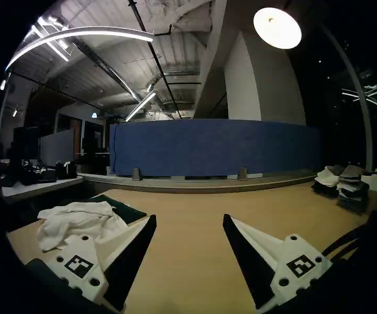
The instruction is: Fold towel
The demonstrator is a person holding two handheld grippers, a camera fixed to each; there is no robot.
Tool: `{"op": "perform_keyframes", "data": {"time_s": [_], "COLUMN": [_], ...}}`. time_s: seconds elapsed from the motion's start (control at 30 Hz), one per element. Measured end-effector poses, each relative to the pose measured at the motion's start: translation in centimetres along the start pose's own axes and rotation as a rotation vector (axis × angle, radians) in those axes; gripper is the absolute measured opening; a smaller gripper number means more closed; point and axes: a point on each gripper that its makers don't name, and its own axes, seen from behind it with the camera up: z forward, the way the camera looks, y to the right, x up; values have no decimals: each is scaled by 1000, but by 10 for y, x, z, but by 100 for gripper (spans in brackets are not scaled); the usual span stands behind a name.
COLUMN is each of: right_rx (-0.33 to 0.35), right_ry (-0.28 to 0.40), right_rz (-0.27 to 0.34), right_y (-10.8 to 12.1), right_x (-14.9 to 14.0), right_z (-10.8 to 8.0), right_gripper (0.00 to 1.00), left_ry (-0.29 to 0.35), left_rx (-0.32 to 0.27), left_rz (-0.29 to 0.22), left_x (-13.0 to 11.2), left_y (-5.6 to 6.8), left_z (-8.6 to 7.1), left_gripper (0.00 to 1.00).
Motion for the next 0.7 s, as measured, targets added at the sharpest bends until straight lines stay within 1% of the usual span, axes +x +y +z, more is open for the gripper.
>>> {"op": "perform_keyframes", "data": {"time_s": [0.7], "right_rx": [0], "right_ry": [0], "right_rz": [0], "right_y": [2], "right_x": [1], "right_z": [0], "right_gripper": [100], "left_ry": [0], "left_rx": [0], "left_rz": [0], "left_x": [0], "left_y": [0], "left_z": [-1], "left_gripper": [94]}}
